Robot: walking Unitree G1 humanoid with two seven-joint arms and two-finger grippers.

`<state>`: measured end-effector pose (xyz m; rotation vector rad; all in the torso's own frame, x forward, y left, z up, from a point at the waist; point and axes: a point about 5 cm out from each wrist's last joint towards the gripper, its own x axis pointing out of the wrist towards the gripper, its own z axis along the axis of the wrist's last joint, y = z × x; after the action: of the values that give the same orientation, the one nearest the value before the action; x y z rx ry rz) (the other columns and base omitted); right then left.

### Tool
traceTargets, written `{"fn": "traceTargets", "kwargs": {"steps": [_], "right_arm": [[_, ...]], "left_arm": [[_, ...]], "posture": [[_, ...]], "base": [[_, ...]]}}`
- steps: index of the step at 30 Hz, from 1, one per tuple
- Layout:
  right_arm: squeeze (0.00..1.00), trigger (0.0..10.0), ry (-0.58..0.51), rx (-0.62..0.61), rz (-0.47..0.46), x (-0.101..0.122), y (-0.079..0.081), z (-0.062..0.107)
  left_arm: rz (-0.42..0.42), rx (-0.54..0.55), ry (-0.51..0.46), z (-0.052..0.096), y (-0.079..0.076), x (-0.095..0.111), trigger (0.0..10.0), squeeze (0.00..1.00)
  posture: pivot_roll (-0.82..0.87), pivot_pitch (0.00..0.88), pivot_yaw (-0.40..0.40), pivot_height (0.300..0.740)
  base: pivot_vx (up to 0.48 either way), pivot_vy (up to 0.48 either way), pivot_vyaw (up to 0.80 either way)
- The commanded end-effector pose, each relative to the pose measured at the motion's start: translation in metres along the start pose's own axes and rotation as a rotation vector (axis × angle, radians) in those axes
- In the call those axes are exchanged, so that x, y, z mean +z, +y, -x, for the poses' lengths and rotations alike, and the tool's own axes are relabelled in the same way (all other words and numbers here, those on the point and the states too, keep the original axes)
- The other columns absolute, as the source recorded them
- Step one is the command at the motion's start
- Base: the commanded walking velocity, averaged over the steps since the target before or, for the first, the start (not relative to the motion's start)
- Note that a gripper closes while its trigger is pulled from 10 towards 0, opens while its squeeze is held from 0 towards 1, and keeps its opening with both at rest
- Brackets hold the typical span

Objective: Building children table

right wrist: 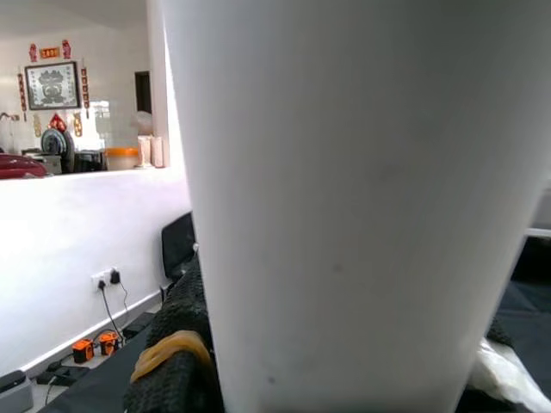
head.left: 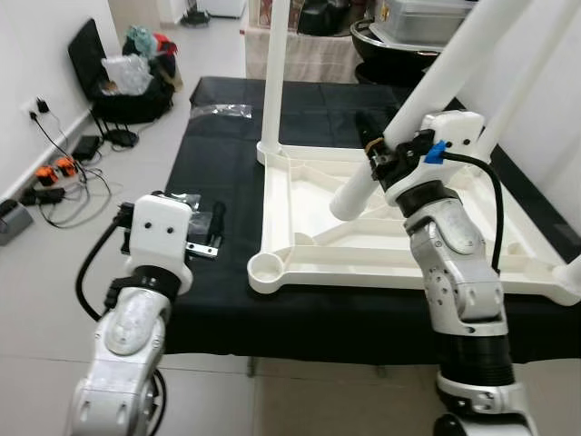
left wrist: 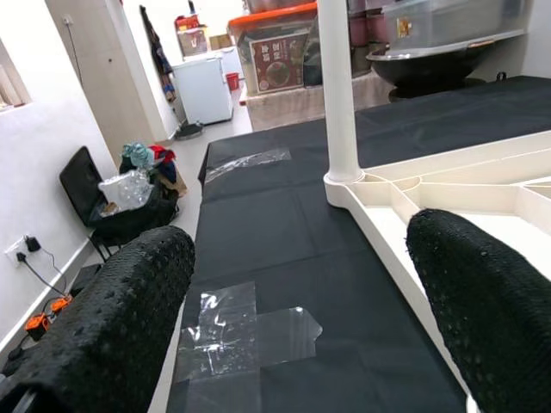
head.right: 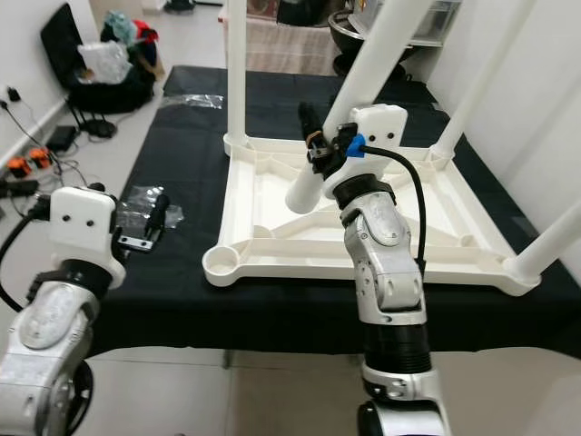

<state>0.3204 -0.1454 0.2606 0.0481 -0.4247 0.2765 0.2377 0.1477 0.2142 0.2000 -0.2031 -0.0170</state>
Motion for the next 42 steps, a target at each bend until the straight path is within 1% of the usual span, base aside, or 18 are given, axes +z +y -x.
{"fn": "traceTargets", "kwargs": {"steps": [1, 2, 3, 5, 10, 12, 14, 15, 20, 24, 25, 28, 29, 30, 33, 37, 40, 42], "right_arm": [[0.00, 10.0, 0.002, -0.015, 0.007, 0.000, -0.006, 0.003], [0.00, 10.0, 0.018, -0.040, 0.049, -0.001, -0.013, 0.005], [0.00, 10.0, 0.023, -0.041, 0.056, 0.000, -0.015, 0.004], [0.00, 10.0, 0.026, -0.039, 0.058, 0.001, -0.016, 0.003], [0.00, 10.0, 0.025, -0.005, 0.064, 0.004, -0.014, 0.002], [0.00, 10.0, 0.019, 0.038, 0.064, 0.004, -0.004, 0.002], [0.00, 10.0, 0.019, 0.038, 0.064, 0.004, -0.004, 0.002], [0.00, 10.0, -0.005, 0.088, 0.000, 0.008, 0.004, 0.000], [0.00, 10.0, -0.021, 0.110, -0.031, 0.011, 0.007, -0.001], [0.00, 10.0, -0.012, 0.390, -0.201, 0.022, 0.028, -0.005], [0.00, 10.0, -0.012, 0.390, -0.201, 0.022, 0.028, -0.005], [0.00, 10.0, 0.020, 0.536, -0.256, 0.024, 0.036, -0.002], [0.00, 10.0, 0.020, 0.536, -0.256, 0.024, 0.036, -0.002], [0.00, 10.0, 0.037, 0.610, -0.263, 0.026, 0.040, 0.000], [0.00, 10.0, 0.063, 0.707, -0.264, 0.027, 0.043, 0.004], [0.00, 10.0, 0.070, 0.702, -0.248, 0.026, 0.042, 0.002], [0.00, 10.0, 0.074, 0.652, -0.223, 0.022, 0.041, -0.009], [0.00, 10.0, 0.076, 0.655, -0.222, 0.018, 0.047, -0.020]], "left_arm": [[0.004, 0.003, -0.010, 0.000, -0.003, 0.001, 10.0, 0.00], [0.000, 0.002, -0.023, -0.001, -0.004, 0.003, 10.0, 0.00], [0.003, 0.002, -0.022, -0.003, -0.004, 0.004, 10.0, 0.00], [0.006, 0.003, -0.021, -0.004, -0.004, 0.004, 10.0, 0.00], [0.012, 0.018, -0.024, -0.005, 0.000, 0.006, 10.0, 0.00], [0.000, 0.029, -0.024, -0.006, 0.002, 0.006, 10.0, 0.00], [0.000, 0.029, -0.024, -0.006, 0.002, 0.006, 10.0, 0.00], [-0.004, 0.021, -0.023, -0.003, 0.001, 0.005, 10.0, 0.00], [-0.003, 0.017, -0.025, -0.001, 0.000, 0.005, 10.0, 0.00], [0.003, 0.004, -0.029, 0.000, -0.004, 0.005, 10.0, 0.00], [0.003, 0.004, -0.029, 0.000, -0.004, 0.005, 10.0, 0.00], [0.007, 0.000, -0.020, 0.000, -0.005, 0.002, 10.0, 0.00], [0.007, 0.000, -0.020, 0.000, -0.005, 0.002, 10.0, 0.00], [0.007, -0.004, -0.020, 0.000, -0.005, 0.002, 10.0, 0.00], [0.009, -0.003, -0.025, -0.003, -0.004, 0.004, 10.0, 0.00], [0.004, -0.001, -0.027, -0.004, -0.003, 0.005, 10.0, 0.00], [0.002, 0.008, -0.021, -0.003, 0.000, 0.004, 10.0, 0.00], [0.004, 0.008, -0.017, -0.002, 0.000, 0.003, 10.0, 0.00]], "posture": [[0.04, 0.023, -0.102, 0.740], [0.03, 0.032, -0.092, 0.740], [0.02, 0.070, -0.102, 0.740], [0.02, 0.070, -0.102, 0.740], [0.00, 0.090, -0.097, 0.740], [0.01, 0.101, -0.092, 0.740], [0.01, 0.101, -0.092, 0.740], [0.03, 0.077, -0.092, 0.740], [0.03, 0.073, -0.090, 0.740], [0.04, 0.042, -0.095, 0.740], [0.04, 0.042, -0.095, 0.740], [0.04, 0.040, -0.094, 0.740], [0.04, 0.040, -0.094, 0.740], [0.03, 0.058, -0.095, 0.740], [0.04, 0.074, -0.101, 0.740], [0.04, 0.079, -0.096, 0.740], [0.03, 0.096, -0.091, 0.740], [0.03, 0.105, -0.090, 0.740]], "base": [[0.000, 0.000, 0.00], [0.000, 0.000, 0.00], [0.000, 0.000, 0.00], [0.000, 0.000, 0.00], [0.000, 0.000, 0.00], [0.000, 0.000, 0.00], [0.000, 0.000, 0.00], [0.000, 0.000, 0.00], [0.000, 0.000, 0.00], [0.000, 0.000, 0.00], [0.000, 0.000, 0.00], [0.000, 0.000, 0.00], [0.000, 0.000, 0.00], [0.000, 0.000, 0.00], [0.000, 0.000, 0.00], [0.000, 0.000, 0.00], [0.000, 0.000, 0.00], [0.000, 0.000, 0.00]]}}
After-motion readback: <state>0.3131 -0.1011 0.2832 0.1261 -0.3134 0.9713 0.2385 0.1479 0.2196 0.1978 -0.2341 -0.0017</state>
